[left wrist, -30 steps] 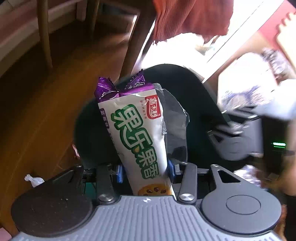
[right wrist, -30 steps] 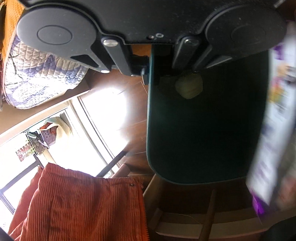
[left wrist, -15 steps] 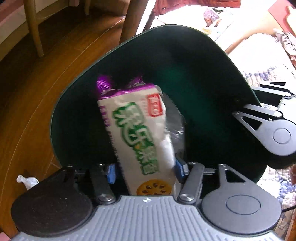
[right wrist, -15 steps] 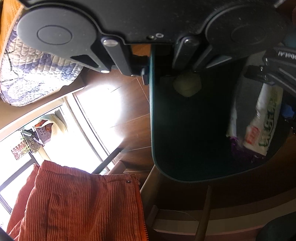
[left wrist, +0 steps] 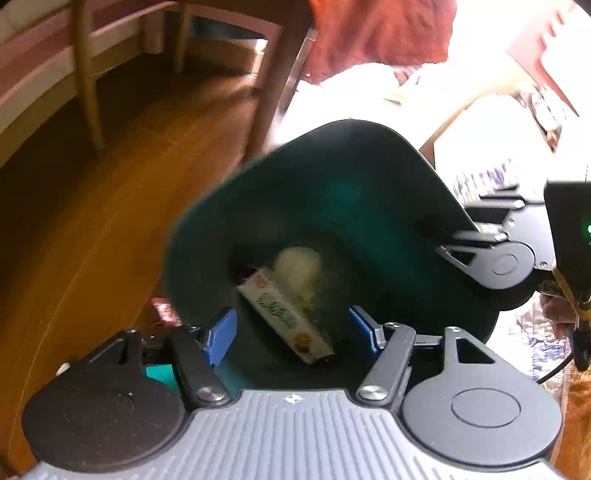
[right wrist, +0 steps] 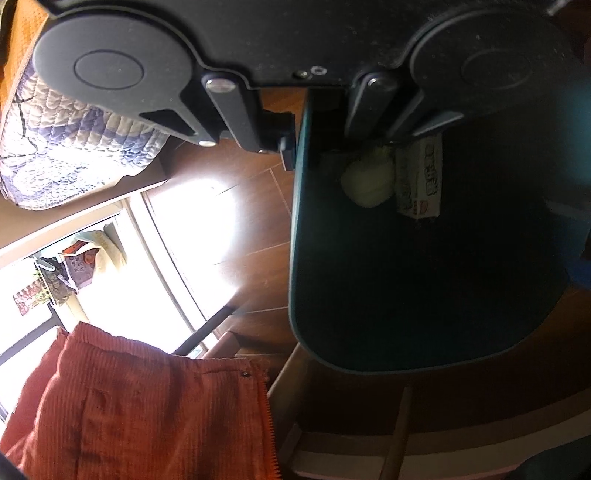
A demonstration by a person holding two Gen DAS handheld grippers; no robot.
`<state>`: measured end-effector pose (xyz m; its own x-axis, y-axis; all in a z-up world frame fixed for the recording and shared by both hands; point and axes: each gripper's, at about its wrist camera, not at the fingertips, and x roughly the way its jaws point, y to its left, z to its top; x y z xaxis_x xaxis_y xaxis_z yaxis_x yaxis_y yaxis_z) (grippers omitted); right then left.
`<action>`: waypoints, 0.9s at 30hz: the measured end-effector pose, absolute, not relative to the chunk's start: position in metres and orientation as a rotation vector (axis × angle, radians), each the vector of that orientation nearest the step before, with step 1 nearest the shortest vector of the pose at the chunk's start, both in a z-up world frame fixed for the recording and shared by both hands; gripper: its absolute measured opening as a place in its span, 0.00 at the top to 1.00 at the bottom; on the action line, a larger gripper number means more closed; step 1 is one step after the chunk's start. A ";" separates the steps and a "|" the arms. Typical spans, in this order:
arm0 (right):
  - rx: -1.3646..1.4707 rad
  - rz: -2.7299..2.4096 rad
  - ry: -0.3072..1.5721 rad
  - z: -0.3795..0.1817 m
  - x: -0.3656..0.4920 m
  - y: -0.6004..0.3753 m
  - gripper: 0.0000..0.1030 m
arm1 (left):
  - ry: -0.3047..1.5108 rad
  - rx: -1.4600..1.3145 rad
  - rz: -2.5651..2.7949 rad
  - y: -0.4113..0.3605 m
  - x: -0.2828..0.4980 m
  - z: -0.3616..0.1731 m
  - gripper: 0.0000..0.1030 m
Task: Collect trash
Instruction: 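Move the left tool back to the pile and grasp the white crumpled paper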
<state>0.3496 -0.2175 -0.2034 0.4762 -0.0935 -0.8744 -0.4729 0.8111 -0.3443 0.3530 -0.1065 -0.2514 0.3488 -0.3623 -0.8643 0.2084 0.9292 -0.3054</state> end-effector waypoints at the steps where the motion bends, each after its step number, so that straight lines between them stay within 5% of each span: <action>1: -0.615 0.257 1.075 -0.202 0.349 -0.216 0.94 | 1.156 -0.165 -0.357 -0.097 0.352 -0.251 0.35; 14: -0.656 0.264 1.168 -0.192 0.335 -0.211 0.93 | 1.228 -0.192 -0.106 0.030 0.326 -0.290 0.23; 27: -0.635 0.239 1.219 -0.191 0.329 -0.213 0.93 | 1.421 -0.273 0.138 0.106 0.336 -0.432 0.23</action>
